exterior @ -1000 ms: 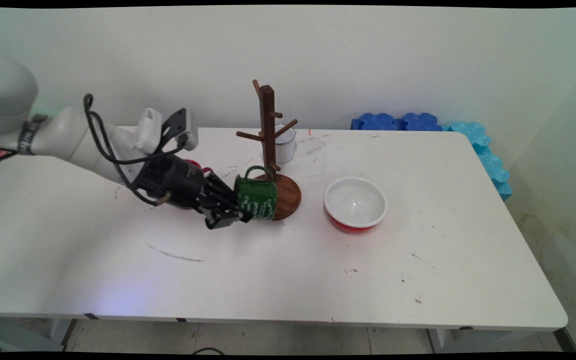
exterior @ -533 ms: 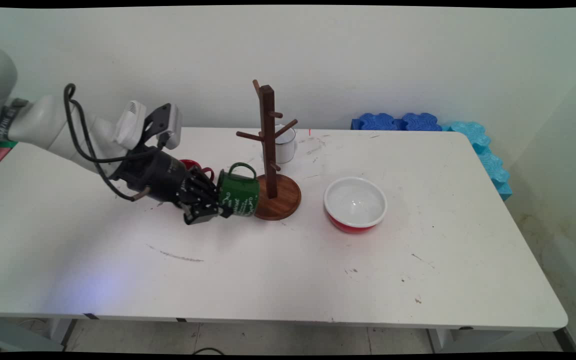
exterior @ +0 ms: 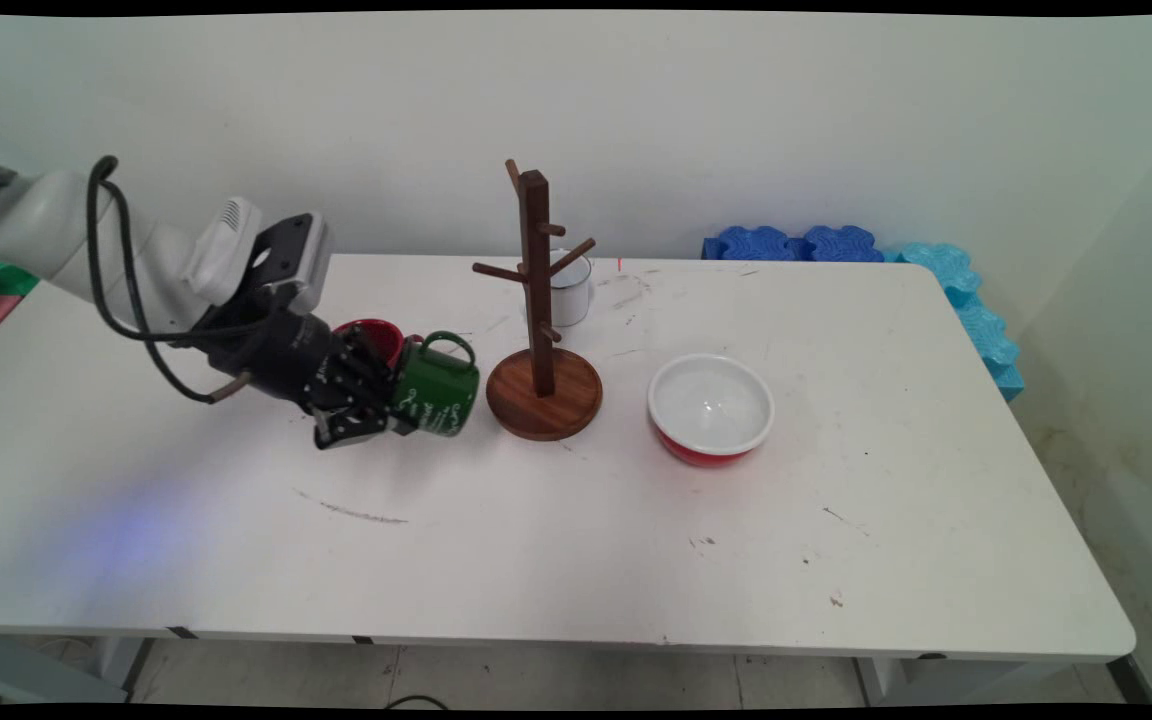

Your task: Place the picked object on the table

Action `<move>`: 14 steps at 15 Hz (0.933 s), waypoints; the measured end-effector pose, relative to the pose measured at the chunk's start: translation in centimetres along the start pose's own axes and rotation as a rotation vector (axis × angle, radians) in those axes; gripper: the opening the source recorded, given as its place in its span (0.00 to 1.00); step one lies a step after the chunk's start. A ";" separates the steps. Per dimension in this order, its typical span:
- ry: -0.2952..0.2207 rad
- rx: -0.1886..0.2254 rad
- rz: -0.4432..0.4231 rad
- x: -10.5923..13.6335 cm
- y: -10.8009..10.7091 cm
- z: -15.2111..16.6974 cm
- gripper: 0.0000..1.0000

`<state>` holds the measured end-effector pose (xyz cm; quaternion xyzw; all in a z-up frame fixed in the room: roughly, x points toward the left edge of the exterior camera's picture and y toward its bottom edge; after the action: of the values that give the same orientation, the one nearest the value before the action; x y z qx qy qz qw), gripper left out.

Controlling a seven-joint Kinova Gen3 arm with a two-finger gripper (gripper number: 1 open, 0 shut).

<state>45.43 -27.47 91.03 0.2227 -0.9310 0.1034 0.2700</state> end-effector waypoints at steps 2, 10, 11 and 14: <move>-0.033 0.005 0.040 -0.4 -0.1 -0.4 0.00; -0.174 0.019 0.165 -1.9 -0.3 -1.4 0.00; -0.192 0.022 0.175 -2.0 -0.3 -1.5 0.00; -0.242 0.029 0.197 -2.4 -0.3 -1.4 0.00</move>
<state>48.05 -26.43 90.88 0.1449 -0.9725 0.1153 0.1410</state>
